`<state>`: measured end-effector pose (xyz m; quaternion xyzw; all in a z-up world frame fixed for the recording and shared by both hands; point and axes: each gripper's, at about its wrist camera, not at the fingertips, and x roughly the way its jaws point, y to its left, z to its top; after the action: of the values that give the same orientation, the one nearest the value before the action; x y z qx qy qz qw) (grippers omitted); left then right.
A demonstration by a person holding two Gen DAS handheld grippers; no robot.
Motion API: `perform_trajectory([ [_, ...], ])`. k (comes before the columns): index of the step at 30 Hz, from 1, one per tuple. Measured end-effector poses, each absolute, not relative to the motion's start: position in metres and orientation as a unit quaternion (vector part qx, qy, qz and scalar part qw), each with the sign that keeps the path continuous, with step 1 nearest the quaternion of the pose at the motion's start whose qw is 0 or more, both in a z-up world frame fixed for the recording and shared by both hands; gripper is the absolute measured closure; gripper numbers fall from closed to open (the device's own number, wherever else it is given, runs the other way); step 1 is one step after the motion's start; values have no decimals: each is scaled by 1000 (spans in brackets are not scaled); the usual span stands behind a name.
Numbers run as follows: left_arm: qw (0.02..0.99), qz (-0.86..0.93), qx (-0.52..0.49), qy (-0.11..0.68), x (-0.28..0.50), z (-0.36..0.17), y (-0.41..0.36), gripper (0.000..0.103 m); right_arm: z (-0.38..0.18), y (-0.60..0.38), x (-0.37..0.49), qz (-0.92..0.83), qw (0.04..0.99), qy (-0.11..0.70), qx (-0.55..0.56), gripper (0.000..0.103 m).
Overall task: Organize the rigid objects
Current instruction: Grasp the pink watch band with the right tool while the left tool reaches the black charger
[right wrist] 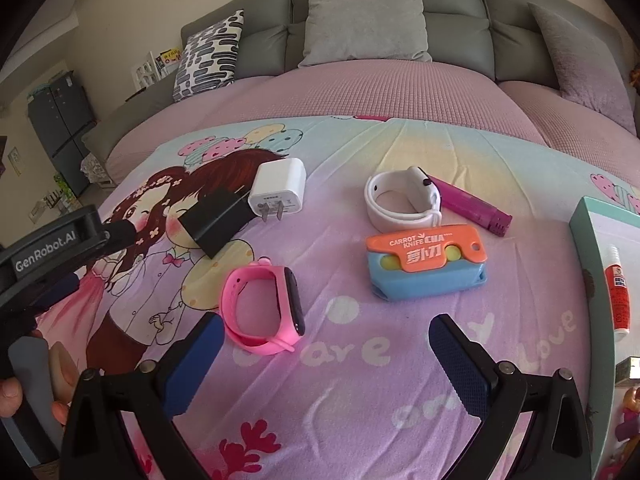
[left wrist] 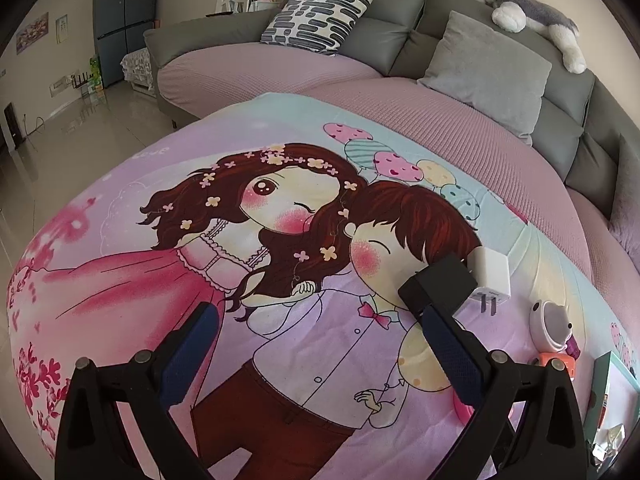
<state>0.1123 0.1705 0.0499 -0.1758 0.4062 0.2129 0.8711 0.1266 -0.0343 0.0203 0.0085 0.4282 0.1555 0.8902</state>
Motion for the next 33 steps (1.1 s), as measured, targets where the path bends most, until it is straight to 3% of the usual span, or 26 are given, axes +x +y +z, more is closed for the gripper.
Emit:
perform_trajectory([
  [13, 863, 185, -212, 420, 131, 34, 190, 2, 9, -1, 135, 166, 884, 436, -34, 1],
  [25, 881, 117, -178, 422, 158, 33, 160, 2, 10, -5, 143, 152, 891, 426, -27, 17],
  [33, 889, 78, -157, 423, 173, 27, 140, 2, 13, -15, 144, 137, 894, 427, -18, 35],
])
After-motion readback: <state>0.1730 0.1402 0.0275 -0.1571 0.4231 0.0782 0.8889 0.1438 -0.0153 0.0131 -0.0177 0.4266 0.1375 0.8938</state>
